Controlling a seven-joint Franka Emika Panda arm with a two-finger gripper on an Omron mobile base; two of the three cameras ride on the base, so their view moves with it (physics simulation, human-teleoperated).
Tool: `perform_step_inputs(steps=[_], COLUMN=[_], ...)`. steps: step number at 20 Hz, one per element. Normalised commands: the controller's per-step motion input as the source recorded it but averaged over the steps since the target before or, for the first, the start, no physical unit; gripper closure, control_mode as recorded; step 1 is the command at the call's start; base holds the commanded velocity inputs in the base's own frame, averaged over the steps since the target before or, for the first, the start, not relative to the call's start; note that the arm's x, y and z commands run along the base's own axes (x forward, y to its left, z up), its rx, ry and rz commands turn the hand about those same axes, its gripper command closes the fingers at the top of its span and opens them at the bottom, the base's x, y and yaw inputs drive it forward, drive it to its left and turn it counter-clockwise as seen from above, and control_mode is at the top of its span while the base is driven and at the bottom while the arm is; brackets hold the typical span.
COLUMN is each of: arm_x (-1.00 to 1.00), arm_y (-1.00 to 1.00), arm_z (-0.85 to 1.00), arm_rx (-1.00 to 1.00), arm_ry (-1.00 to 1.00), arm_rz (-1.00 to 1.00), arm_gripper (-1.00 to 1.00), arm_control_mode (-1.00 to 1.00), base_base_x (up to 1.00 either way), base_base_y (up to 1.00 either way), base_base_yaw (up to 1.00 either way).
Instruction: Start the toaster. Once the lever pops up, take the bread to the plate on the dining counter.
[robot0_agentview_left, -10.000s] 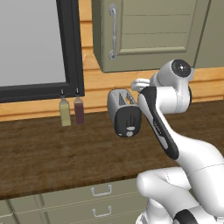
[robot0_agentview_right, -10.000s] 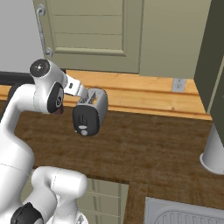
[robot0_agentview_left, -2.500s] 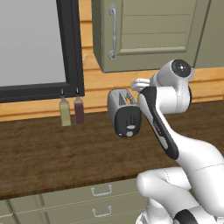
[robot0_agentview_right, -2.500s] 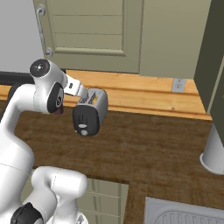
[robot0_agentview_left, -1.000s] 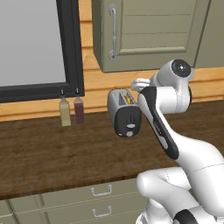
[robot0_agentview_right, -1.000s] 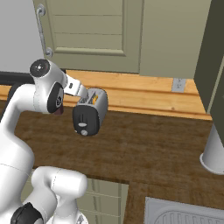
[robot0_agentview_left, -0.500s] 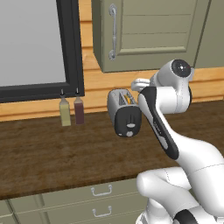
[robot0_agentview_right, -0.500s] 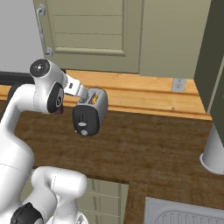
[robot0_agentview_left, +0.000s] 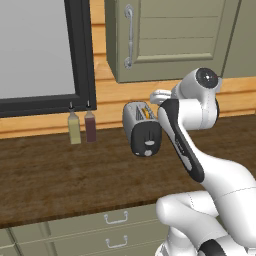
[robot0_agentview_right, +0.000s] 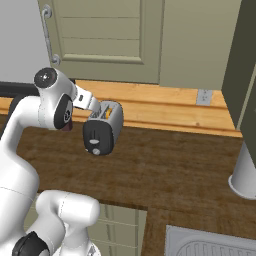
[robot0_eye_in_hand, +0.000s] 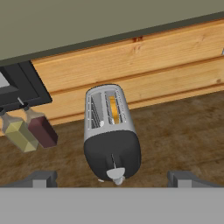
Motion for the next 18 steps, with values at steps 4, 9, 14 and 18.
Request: perform_step_inputs(steps=[4,9,14,18], arm_x=[0.00,0.00,0.00,0.00], arm_y=[0.00,0.00,0.00,0.00], arm_z=[0.00,0.00,0.00,0.00], arm_rx=[0.00,0.00,0.00,0.00], arm_ry=[0.00,0.00,0.00,0.00], arm_rz=[0.00,0.00,0.00,0.00], arm_gripper=[-1.00,-1.00,-1.00,-1.00], arm_control_mode=[-1.00,-1.00,-1.00,-1.00], base_base_x=[0.00,0.00,0.00,0.00], base_base_y=[0.00,0.00,0.00,0.00], base_base_yaw=[0.00,0.00,0.00,0.00])
